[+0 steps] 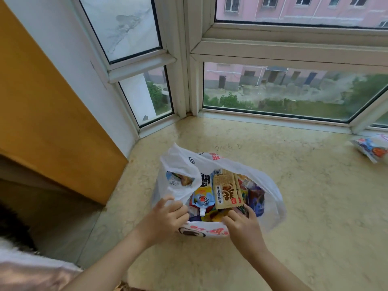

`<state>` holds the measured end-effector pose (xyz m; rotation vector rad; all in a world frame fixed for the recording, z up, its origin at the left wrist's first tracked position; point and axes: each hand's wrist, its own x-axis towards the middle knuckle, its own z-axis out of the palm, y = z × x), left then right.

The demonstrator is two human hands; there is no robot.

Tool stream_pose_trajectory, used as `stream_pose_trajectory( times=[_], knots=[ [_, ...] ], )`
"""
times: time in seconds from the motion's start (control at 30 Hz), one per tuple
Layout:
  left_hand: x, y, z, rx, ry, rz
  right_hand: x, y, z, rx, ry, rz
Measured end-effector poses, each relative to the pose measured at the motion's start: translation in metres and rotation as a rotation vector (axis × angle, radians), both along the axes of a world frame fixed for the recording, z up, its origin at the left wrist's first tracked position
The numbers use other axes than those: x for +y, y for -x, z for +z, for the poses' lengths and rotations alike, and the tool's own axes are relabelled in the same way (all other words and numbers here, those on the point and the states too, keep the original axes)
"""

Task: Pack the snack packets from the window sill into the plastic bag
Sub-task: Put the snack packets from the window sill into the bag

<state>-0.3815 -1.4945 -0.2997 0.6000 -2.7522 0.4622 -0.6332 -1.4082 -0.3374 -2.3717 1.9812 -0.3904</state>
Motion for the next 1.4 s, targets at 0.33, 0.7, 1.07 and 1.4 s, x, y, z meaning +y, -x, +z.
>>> stream_pose_trajectory(
  times=[0.33, 0.7, 1.07, 1.4],
  knots=[
    [-0.016, 0.011, 0.032, 0.038, 0.08, 0.048, 0.009, 0.013, 0.029, 0.098, 0.234, 0.014],
    [-0.017, 0.066, 0.073, 0.162, -0.095, 0.019, 0.041, 0.043, 0.089, 0.039, 0.328, -0.05],
    [0.037, 0.206, 0.148, 0.207, -0.141, -0.092, 0.133, 0.122, 0.15, 0.088, 0.258, -0.404],
    [0.169, 0.336, 0.153, 0.067, -0.213, -0.128, 0.287, 0.224, 0.16, 0.116, 0.203, -0.682]
  ],
)
